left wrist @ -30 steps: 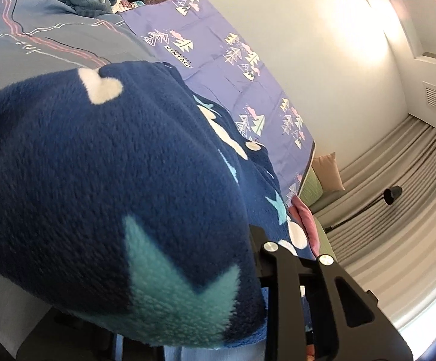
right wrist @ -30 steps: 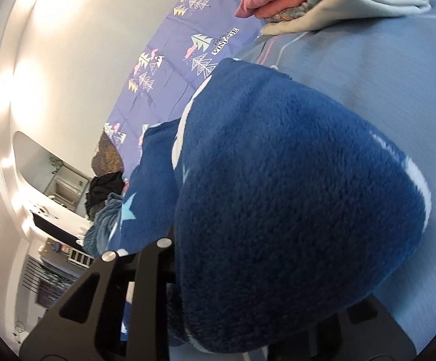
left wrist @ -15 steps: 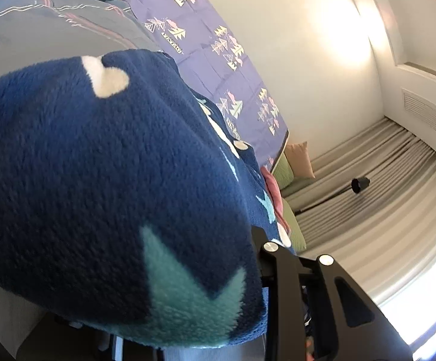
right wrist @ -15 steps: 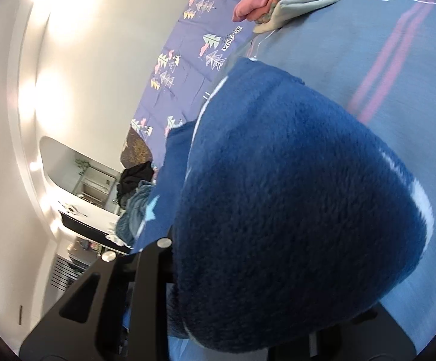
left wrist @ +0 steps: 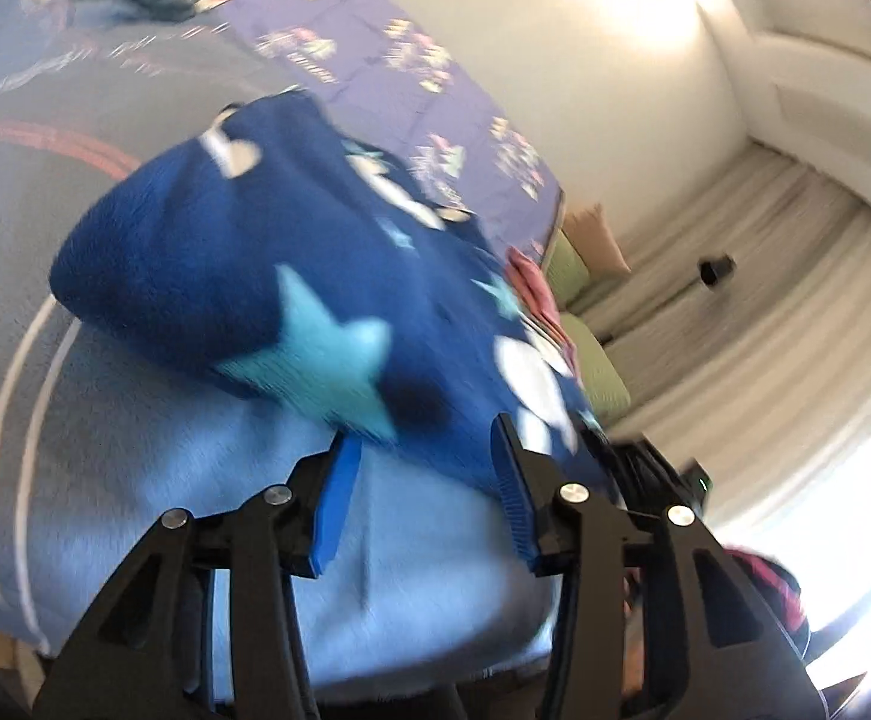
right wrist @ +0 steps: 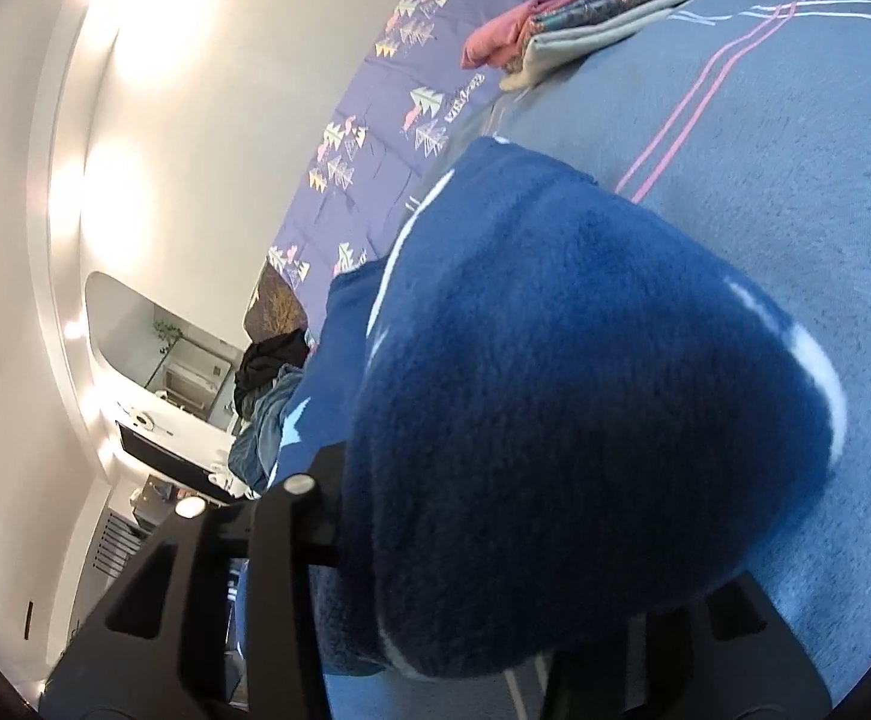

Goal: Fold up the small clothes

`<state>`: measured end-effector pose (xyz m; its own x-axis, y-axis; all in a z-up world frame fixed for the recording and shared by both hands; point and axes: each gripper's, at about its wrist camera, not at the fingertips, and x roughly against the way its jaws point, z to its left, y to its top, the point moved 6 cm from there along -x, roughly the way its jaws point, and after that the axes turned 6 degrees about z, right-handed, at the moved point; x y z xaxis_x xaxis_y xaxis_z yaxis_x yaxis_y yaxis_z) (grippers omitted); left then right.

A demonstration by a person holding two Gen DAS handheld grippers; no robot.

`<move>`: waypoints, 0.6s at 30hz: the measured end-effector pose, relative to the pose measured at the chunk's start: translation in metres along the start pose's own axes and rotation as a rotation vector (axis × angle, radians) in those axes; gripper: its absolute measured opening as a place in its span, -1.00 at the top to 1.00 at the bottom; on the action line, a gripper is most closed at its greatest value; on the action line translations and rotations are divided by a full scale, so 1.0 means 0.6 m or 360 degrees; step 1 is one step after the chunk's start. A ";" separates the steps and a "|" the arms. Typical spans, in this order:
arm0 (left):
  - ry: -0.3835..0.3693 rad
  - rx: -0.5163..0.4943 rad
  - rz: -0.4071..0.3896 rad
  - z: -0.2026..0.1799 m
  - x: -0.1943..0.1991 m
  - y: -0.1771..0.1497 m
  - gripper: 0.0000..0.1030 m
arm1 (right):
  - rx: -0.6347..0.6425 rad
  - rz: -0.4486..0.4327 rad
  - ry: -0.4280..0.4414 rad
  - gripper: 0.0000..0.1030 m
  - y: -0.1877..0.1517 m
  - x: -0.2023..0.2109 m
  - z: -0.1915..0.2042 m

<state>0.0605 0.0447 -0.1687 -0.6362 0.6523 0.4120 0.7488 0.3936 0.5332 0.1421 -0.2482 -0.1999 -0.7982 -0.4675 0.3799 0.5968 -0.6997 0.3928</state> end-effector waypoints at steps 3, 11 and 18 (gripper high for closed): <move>-0.0108 -0.0131 0.0003 -0.056 0.019 0.020 0.12 | 0.0003 -0.0016 0.0011 -0.01 0.003 -0.001 0.003; -0.0163 -0.0350 0.0031 -0.159 -0.061 0.122 -0.13 | 0.0007 -0.0048 -0.0014 -0.16 -0.004 0.018 -0.001; 0.0035 -0.0175 0.0398 -0.121 -0.248 0.163 -0.14 | -0.0003 -0.0048 -0.0007 -0.20 -0.008 0.025 -0.008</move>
<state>0.2153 -0.0609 -0.1242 -0.4387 0.7056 0.5564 0.8595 0.1487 0.4891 0.1268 -0.2546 -0.1997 -0.8155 -0.4437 0.3716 0.5722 -0.7144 0.4028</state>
